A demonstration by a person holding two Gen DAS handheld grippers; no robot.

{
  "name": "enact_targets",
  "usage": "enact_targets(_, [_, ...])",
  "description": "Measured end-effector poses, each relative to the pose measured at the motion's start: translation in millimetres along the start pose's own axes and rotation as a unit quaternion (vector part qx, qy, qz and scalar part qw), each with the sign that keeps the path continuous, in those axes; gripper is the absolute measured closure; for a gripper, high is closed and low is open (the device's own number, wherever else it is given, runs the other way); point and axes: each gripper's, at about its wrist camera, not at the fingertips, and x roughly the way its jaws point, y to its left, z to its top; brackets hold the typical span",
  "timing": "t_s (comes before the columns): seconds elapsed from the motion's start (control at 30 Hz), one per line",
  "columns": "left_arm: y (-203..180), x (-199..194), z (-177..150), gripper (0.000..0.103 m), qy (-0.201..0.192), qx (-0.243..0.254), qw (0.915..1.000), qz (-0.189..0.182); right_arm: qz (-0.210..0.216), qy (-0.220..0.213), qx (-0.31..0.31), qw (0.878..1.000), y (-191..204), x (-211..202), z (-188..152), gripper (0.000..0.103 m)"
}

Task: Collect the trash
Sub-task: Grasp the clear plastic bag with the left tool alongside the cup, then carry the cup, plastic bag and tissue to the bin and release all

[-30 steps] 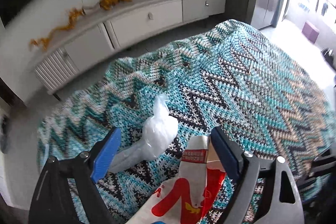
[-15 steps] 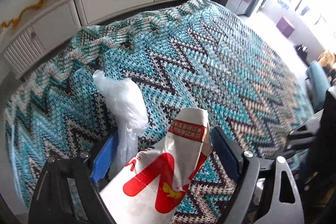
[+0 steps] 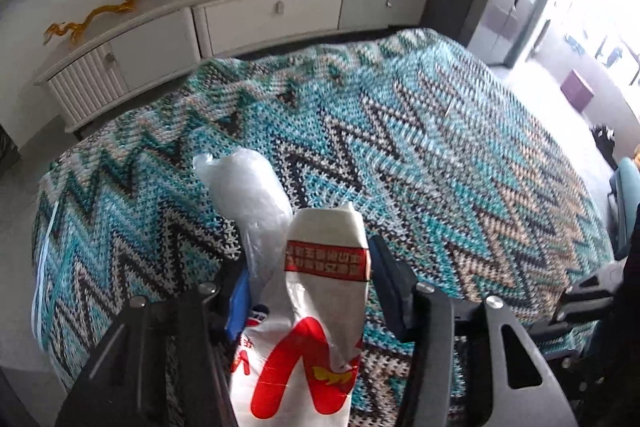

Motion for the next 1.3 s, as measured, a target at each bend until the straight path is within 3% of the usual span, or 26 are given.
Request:
enact_targets(0.13, [0.7, -21.9, -6.7, 0.054, -0.029, -0.024, 0.9992, -0.013, 0.012, -0.008, -0.001, 1.000, 6.6, -6.7, -1.2, 0.097])
enact_targets(0.37, [-1.6, -49.5, -10.5, 0.054, -0.064, -0.056, 0.9957, -0.038, 0.045, -0.023, -0.009, 0.999, 21.7, -22.9, -2.9, 0.094])
enact_targets(0.4, [-1.3, -54.7, -12.7, 0.054, -0.069, -0.062, 0.9949, -0.041, 0.047, -0.023, -0.014, 0.999, 24.5, -24.0, -3.4, 0.089])
enact_targets(0.43, [-1.9, -58.1, -14.5, 0.054, -0.072, -0.066, 0.9943, -0.043, 0.044, -0.023, -0.017, 0.999, 27.0, -23.7, -2.6, 0.069])
enact_targets(0.5, [-1.5, -64.6, -18.8, 0.054, -0.078, -0.075, 0.9930, -0.046, 0.037, -0.022, -0.030, 0.999, 36.0, -21.1, -2.8, 0.042])
enact_targets(0.53, [-1.2, -69.2, -21.6, 0.054, -0.081, -0.080, 0.9923, -0.047, 0.035, -0.018, -0.035, 0.999, 38.8, -18.2, -3.2, 0.041])
enact_targets(0.63, [-4.7, -77.1, -25.5, 0.054, -0.087, -0.085, 0.9916, -0.042, 0.013, 0.002, -0.039, 0.999, 42.0, -3.7, -4.7, 0.045])
enact_targets(0.7, [-7.6, -82.8, -26.8, 0.054, -0.090, -0.091, 0.9910, -0.038, -0.002, 0.017, -0.038, 0.999, 40.4, 7.9, -6.2, 0.058])
enact_targets(0.83, [-19.7, -96.6, -25.9, 0.054, -0.101, -0.092, 0.9899, -0.037, -0.004, 0.005, -0.032, 0.999, 35.6, 0.4, -7.4, 0.086])
enact_targets(1.1, [-87.2, -124.5, -5.0, 0.054, -0.130, -0.062, 0.9859, -0.085, -0.012, -0.083, -0.023, 0.996, 19.8, -90.3, -16.7, 0.088])
enact_targets(1.3, [-183.8, -121.5, 21.8, 0.054, -0.132, -0.010, 0.9768, -0.168, -0.087, -0.167, 0.031, 0.982, -41.9, -208.6, -55.1, 0.088])
